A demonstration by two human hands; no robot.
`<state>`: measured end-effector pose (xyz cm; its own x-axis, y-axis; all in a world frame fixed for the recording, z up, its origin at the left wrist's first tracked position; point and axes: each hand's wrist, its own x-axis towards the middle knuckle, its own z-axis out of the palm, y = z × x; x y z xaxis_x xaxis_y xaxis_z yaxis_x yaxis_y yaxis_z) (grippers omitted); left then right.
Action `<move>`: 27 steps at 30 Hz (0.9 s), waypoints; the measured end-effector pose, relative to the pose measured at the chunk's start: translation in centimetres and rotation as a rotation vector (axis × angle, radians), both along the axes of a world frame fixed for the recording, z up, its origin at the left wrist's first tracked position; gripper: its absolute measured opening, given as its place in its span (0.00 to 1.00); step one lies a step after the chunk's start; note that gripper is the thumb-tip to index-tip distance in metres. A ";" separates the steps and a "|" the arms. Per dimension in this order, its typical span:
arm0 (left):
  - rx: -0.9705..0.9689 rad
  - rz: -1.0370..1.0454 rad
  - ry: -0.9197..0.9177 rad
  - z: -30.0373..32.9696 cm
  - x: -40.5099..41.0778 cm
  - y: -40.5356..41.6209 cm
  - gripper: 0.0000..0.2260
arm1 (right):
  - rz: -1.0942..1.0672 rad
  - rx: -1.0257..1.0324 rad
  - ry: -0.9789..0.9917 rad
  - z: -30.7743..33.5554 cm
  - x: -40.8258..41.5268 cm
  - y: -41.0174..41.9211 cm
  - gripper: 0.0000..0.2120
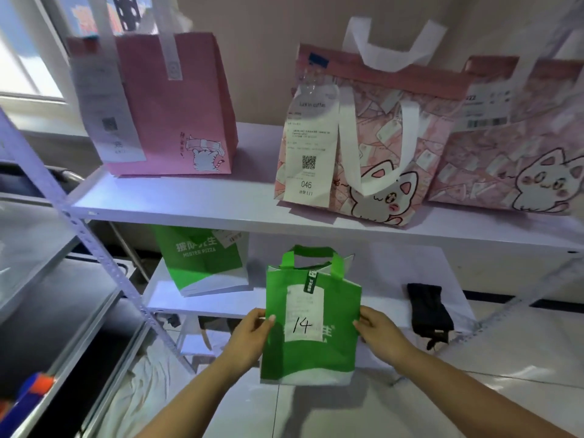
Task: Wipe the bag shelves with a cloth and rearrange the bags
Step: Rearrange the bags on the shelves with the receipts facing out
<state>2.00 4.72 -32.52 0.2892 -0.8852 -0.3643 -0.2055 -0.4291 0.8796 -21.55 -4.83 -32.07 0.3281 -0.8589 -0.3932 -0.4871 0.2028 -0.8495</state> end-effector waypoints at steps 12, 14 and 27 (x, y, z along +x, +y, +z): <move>-0.137 0.082 -0.013 7.9 5.3 10.3 0.05 | 0.010 -0.059 -0.132 9.9 5.9 12.4 0.12; -0.200 0.137 0.024 10.0 6.1 11.1 0.04 | 0.003 -0.106 -0.172 12.3 7.2 13.5 0.12; -0.639 0.273 0.090 23.1 9.6 11.4 0.08 | -0.005 -0.350 -0.495 24.2 12.4 14.2 0.09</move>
